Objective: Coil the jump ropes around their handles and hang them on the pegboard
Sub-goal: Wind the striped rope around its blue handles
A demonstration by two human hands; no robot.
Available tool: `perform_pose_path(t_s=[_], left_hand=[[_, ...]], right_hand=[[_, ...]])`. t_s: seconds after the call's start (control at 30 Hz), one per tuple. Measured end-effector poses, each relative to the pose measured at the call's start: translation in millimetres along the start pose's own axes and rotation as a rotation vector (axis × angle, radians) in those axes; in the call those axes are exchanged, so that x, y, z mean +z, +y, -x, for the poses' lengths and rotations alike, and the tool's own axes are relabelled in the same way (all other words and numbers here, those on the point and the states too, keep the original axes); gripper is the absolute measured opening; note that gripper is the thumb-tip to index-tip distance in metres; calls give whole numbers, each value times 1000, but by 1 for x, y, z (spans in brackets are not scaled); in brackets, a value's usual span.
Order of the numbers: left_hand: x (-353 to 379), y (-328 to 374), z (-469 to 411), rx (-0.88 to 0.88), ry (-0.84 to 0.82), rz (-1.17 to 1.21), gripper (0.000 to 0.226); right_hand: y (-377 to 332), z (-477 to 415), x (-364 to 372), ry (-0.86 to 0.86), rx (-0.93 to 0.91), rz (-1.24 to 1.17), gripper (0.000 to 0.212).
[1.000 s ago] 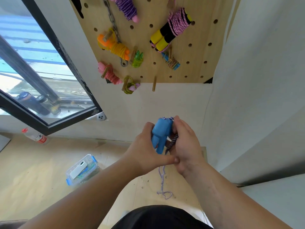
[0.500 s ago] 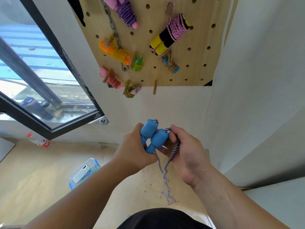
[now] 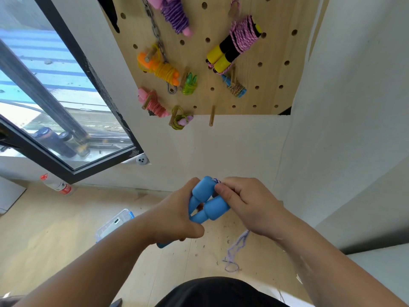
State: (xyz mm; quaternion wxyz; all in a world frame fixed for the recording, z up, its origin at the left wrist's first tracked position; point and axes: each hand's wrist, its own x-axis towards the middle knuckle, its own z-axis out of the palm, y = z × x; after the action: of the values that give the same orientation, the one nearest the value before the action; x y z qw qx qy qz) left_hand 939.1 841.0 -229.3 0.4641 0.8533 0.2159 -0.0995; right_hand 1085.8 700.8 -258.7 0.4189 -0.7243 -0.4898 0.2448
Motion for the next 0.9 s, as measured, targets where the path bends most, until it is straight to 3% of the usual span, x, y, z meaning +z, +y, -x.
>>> perform_pose_path(t_s=[0.17,0.27,0.33,0.4,0.53,0.7,0.77,0.9], left_hand=[[9,-8,0,103,225,-97,63],[9,-13,-4,183,403,-284,60],[11,-13,-9,204,463,-443,58],[15,-10,-14,176,483,-454,49],[18,-7,-22,55,430,-275,24],[14,-5,-24,64,351,-99,24],[14,-3,-25,13,335,132,21],[6,-1,-26,-107,383,875,9]], right_hand=[[-2,-8,4,130,49,-78,39],[-3,-12,7,236,107,-188,40],[-5,-13,10,284,147,-259,41],[-9,-15,13,321,167,-312,41],[-14,-20,14,326,156,-347,40],[-13,-19,9,282,152,-485,40],[-10,-17,7,225,118,-416,40],[0,-11,7,158,56,-14,34]])
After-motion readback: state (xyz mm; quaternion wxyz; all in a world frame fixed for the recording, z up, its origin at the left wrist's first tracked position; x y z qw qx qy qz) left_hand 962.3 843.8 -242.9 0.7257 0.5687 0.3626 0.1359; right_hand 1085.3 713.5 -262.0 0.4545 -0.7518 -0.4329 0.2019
